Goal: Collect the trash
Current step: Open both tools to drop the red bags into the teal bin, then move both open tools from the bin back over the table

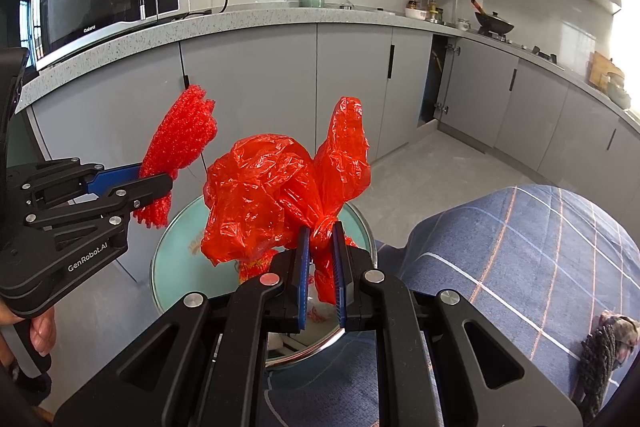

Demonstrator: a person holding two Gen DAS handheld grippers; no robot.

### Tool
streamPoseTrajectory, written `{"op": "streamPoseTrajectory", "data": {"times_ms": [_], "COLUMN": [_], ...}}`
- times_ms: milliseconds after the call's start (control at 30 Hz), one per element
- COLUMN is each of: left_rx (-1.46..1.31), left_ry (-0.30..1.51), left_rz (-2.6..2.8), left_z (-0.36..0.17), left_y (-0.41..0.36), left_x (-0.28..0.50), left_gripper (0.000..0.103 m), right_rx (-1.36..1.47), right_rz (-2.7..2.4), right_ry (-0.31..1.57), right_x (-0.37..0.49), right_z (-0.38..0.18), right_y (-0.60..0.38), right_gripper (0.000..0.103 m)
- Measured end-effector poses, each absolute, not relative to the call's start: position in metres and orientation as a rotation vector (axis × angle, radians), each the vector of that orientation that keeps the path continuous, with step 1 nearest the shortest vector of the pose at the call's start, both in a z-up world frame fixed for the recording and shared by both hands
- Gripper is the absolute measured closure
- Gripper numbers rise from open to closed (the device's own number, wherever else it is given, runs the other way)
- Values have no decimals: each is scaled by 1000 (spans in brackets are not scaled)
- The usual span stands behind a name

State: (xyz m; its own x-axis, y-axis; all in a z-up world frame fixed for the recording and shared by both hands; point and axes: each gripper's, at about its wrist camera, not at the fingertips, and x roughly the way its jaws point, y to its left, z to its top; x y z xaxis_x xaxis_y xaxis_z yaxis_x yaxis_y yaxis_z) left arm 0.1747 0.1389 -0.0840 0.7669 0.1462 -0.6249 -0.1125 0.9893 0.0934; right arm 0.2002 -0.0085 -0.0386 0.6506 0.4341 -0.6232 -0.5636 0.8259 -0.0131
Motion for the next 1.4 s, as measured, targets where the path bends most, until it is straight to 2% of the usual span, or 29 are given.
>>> {"op": "streamPoseTrajectory", "data": {"times_ms": [33, 100, 167, 233, 267, 400, 467, 533, 1400], "left_rx": [56, 58, 61, 60, 59, 61, 64, 63, 45], "left_ry": [688, 689, 696, 696, 693, 686, 684, 679, 624], "left_rz": [135, 138, 136, 147, 150, 165, 170, 175, 171], "left_z": [-85, -86, -89, -90, -90, -89, -89, -88, -80], "left_y": [138, 137, 137, 138, 138, 138, 138, 139, 137], "left_x": [176, 176, 177, 177, 177, 176, 175, 174, 164], "left_gripper": [80, 76, 71, 64, 56, 39, 37, 31, 27], "right_rx": [-215, -212, -204, -194, -190, -179, -177, -179, -166], "right_rz": [570, 570, 567, 562, 561, 556, 554, 553, 518], "right_ry": [649, 640, 646, 644, 645, 646, 647, 645, 624], "right_x": [201, 201, 202, 202, 202, 203, 202, 201, 190], "right_z": [-39, -40, -40, -40, -40, -40, -39, -39, -37], "right_y": [-8, -9, -10, -14, -15, -20, -21, -22, -37], "right_gripper": [89, 79, 77, 69, 68, 61, 61, 61, 52]}}
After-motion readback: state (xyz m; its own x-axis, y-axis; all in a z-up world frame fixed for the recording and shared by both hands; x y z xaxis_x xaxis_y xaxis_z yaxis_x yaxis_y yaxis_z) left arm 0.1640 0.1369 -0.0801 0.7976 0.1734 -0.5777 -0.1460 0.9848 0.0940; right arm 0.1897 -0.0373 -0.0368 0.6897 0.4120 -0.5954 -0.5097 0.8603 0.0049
